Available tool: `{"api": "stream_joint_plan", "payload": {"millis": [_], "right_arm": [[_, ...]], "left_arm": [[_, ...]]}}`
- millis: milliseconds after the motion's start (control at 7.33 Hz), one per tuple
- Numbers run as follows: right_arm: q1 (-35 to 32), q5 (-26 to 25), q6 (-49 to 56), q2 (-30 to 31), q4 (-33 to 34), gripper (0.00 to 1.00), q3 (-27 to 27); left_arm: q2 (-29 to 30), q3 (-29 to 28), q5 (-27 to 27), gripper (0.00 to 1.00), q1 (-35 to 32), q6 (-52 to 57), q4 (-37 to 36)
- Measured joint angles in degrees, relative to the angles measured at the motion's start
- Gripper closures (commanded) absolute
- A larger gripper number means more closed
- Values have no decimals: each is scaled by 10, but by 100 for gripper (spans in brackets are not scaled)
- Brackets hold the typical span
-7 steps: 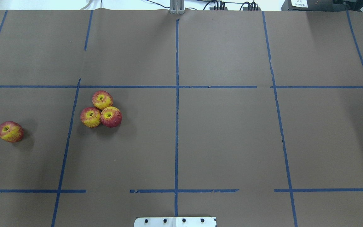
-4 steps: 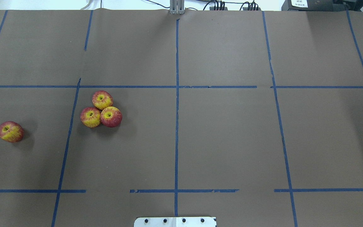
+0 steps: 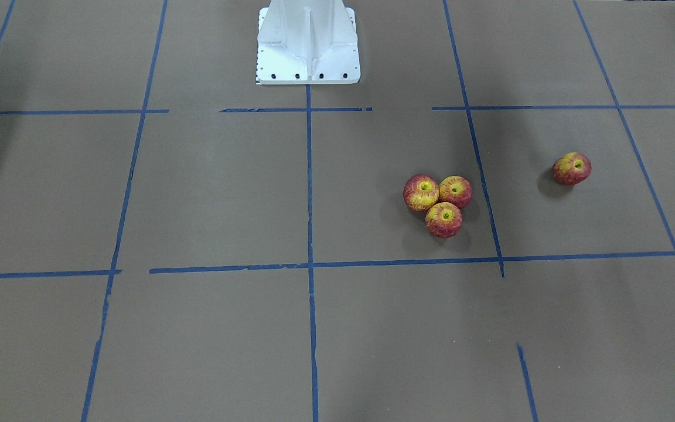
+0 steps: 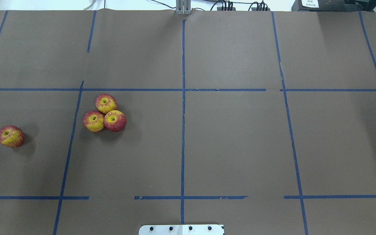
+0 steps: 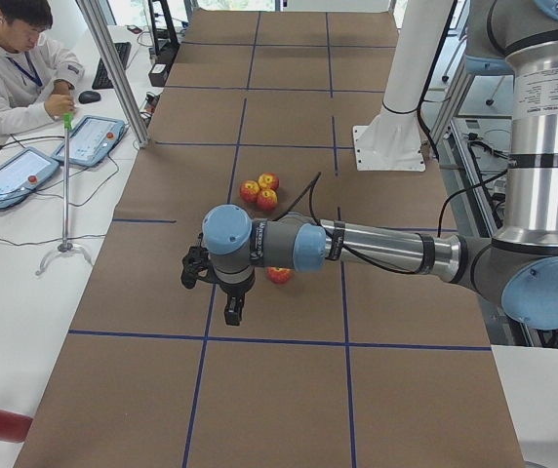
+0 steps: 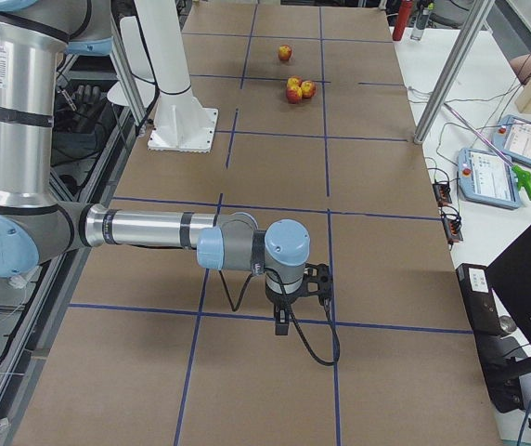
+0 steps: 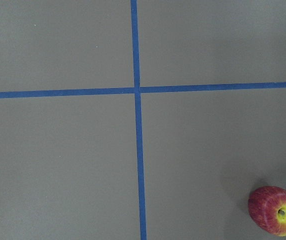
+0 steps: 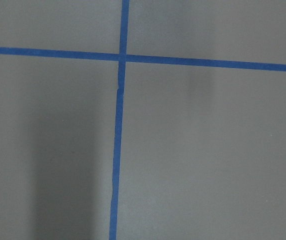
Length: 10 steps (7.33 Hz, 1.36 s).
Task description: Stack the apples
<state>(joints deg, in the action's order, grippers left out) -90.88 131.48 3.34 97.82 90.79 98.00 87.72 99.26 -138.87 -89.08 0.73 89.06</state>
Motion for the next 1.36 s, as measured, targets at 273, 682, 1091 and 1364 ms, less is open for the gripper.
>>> {"api": "stream_joint_plan", "payload": {"millis": [273,682,1091,1364], "right_arm": [[0,0,0,0,0,0,0],[0,0,0,0,0,0,0],[0,0,0,0,0,0,0],[0,0,0,0,0,0,0]], "left_arm": [[-12,-4,3,0,84,-114,94],[-32,-7,15,0,199,-290,226],[-38,-10,22,0,268,-370,260],[-36,-15,26,0,301,-395,263]]}}
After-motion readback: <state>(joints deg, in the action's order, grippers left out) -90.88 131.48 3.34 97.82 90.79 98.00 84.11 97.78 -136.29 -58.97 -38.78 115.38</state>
